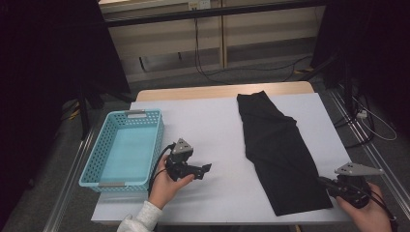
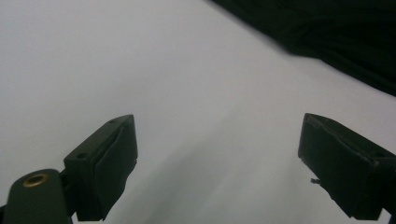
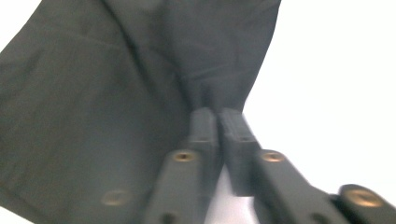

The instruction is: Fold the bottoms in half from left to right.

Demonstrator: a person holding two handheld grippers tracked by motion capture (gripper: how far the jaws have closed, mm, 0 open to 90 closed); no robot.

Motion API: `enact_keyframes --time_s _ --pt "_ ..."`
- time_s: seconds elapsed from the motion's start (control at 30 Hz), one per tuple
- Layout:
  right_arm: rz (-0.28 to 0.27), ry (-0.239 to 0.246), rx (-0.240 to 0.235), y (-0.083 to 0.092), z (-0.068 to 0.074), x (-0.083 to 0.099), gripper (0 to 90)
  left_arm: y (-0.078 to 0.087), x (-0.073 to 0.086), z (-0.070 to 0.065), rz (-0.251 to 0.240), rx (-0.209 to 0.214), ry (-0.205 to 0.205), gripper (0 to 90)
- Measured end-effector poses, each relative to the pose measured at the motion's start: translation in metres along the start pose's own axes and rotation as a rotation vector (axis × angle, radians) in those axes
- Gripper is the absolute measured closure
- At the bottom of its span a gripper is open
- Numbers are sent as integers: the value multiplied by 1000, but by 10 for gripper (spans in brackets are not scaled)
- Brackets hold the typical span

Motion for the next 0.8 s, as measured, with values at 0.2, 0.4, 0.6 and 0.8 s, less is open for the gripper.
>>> enact_keyframes --time_s 0.2,0.4,0.6,0.8 --pt "-22 28 -7 -4 13 -11 709 -1 0 0 -1 -2 9 117" --pt "-37 74 -74 -22 42 -32 644 -1 0 0 -2 -3 12 117" --pt "-78 50 -155 -34 63 -48 614 0 1 1 -4 -13 11 113" --pt "-45 97 -202 -48 81 -52 656 -1 -1 0 -5 -8 15 113"
Point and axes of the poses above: each handheld gripper's, and its own axes: y roughly backward along the jaws, x roughly out of its underside, z roughly to its left, the point moved 2 cm from there along -y, roughly forward along the jaws, and after that the axes turned 1 degree about -y, right-handed, at the moved point
